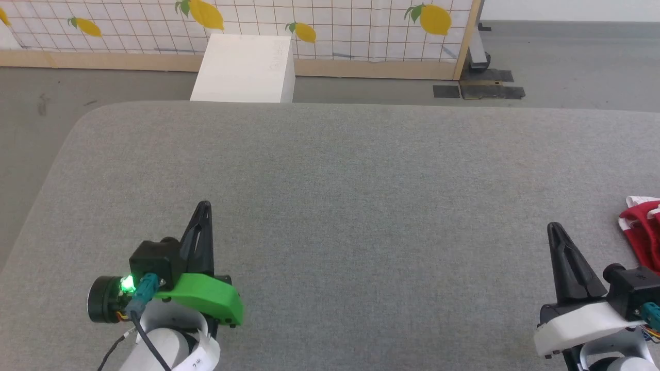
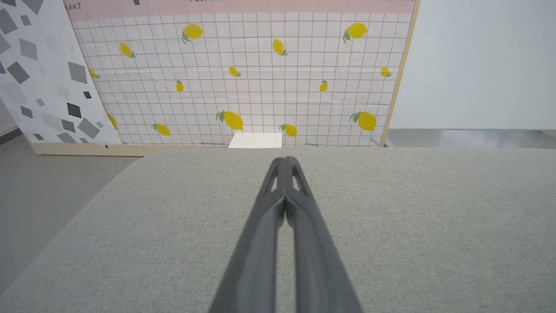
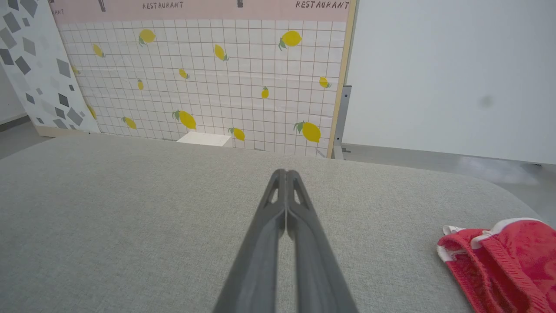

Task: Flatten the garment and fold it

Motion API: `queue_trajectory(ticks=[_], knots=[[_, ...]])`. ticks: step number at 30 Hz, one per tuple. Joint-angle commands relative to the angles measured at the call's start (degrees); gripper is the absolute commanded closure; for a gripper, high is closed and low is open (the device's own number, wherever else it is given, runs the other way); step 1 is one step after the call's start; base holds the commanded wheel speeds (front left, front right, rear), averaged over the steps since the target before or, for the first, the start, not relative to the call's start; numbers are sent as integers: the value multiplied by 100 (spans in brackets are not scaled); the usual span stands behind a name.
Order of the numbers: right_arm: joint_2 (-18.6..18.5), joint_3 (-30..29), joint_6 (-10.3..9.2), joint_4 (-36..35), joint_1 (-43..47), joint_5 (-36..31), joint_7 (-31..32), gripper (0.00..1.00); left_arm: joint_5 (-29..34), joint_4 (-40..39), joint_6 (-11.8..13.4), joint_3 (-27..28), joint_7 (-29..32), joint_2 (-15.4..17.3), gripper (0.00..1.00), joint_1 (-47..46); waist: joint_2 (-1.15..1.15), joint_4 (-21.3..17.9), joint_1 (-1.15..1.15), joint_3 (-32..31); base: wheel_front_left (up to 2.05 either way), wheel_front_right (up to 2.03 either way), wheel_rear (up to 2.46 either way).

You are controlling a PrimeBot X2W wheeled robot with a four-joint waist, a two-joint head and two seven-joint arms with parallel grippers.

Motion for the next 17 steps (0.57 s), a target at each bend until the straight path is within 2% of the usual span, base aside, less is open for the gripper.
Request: queue_trajectory(ticks=[1, 17], knots=[[37, 24, -4, 21, -109, -53, 30, 100, 113, -2, -67, 98, 27, -85, 100, 102, 0, -4, 0, -7, 0, 0, 0], [91, 118, -5, 75, -155, -142, 147, 100, 622, 19, -419, 600, 199, -460, 100, 265, 0, -43, 0, -79, 0, 0, 0]])
